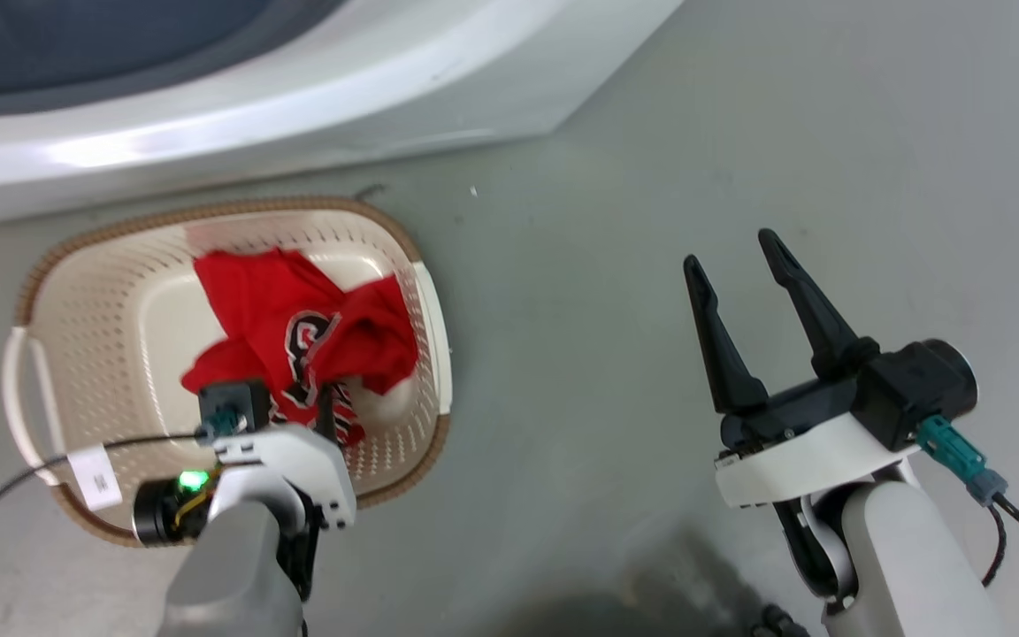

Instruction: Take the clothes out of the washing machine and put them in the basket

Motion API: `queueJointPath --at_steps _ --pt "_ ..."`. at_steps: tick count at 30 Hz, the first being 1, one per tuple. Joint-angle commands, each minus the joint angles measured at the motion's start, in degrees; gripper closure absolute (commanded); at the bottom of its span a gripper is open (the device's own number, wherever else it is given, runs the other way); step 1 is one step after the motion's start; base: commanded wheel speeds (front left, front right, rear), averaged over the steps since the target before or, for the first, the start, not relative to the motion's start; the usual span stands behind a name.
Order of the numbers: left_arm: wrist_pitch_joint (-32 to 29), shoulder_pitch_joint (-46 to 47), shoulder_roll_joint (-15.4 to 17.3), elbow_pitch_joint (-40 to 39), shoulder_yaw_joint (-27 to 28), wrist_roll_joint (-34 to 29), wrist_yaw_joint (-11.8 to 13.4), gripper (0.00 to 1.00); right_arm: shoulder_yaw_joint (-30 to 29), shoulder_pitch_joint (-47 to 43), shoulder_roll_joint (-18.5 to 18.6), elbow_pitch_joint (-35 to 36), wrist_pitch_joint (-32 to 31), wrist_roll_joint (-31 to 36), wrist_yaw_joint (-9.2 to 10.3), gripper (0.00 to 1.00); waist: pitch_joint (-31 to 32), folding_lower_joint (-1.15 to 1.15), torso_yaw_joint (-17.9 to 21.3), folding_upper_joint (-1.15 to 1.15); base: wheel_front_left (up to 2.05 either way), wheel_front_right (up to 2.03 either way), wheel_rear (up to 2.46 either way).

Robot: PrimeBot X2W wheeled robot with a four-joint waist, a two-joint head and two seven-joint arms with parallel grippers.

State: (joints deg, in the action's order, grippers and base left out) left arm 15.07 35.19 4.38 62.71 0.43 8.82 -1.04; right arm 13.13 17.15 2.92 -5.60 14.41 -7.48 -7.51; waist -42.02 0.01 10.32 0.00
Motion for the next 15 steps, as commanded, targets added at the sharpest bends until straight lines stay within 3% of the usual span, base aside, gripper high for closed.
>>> queueJointPath --at_steps 1,10,15 --pt "0.15 -1.83 -0.49 -0.53 0.05 0.24 -0.39 0.00 -0.49 -1.25 -0.08 -0.28 0.27 0.40 0.04 0.00 6.25 -0.01 -2.04 0.00 0.00 0.00 0.00" --pt "0.15 -11.18 -1.53 -4.23 -0.30 2.32 -1.35 0.00 -3.00 -6.94 -0.07 0.16 -1.81 1.70 0.04 0.00 19.12 -0.01 -6.46 0.00 0.00 0.00 0.00" --pt "0.15 -15.73 -1.56 -7.40 -4.33 6.82 -1.98 0.00 -4.04 -10.17 -0.08 1.52 -3.38 1.51 0.04 0.00 23.86 -0.01 -8.85 0.00 0.00 0.00 0.00"
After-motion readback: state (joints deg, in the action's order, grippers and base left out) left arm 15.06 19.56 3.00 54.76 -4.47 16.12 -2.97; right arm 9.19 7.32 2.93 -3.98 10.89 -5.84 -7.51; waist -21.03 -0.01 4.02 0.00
